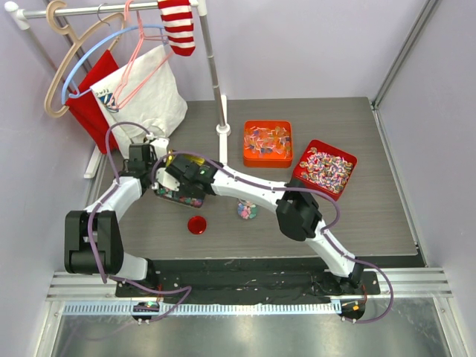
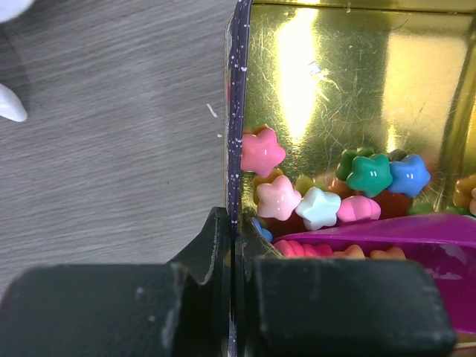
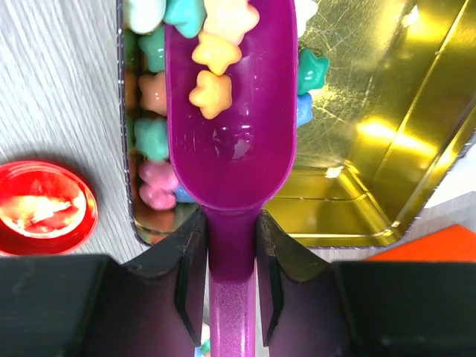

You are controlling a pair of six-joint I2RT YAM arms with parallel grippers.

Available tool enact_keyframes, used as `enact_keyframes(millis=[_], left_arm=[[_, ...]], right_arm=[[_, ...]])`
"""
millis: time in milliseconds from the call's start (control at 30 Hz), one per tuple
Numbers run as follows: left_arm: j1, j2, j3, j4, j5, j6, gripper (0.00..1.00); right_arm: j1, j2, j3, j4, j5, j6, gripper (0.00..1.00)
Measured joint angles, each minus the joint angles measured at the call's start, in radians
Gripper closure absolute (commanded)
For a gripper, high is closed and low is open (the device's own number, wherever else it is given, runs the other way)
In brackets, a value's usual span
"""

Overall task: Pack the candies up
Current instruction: Scoop the fake candies from the storage box.

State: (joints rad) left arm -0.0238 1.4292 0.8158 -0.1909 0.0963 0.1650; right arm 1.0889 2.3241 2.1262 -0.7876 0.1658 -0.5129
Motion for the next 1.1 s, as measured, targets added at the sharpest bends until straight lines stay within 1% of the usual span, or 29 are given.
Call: enact_keyframes(millis=[233, 367, 433, 533, 900, 1100], left_arm=[[-0.011, 0.000, 0.000, 0.023, -0.034, 0.018, 1.00], [-0.014, 0.000, 0.001, 0.035, -0.027, 0.018, 1.00], [-0.025, 0.000, 0.001, 0.032, -0.018, 0.010, 1.00], [-0.029, 0.000, 0.001, 0.029, -0.016, -0.002, 1.00], [-0.035, 0.000, 0.001, 0.034, 0.003, -0.007, 1.00], [-0.045, 0.000, 0.001, 0.044, 0.032, -0.007, 1.00]], right_arm=[[-0.032, -0.003, -0.045, 0.060, -0.027, 0.109, 0.99], [-0.051, -0.014, -0.066, 0.096, -0.061, 0.172, 0.99], [-0.060, -0.015, -0.074, 0.145, -0.061, 0.194, 0.99], [-0.077, -0.024, -0.087, 0.169, -0.061, 0.220, 0.99], [-0.090, -0.055, -0.125, 0.187, -0.063, 0.235, 0.99], [-0.106, -0.096, -0.172, 0.188, -0.067, 0.212, 0.99]])
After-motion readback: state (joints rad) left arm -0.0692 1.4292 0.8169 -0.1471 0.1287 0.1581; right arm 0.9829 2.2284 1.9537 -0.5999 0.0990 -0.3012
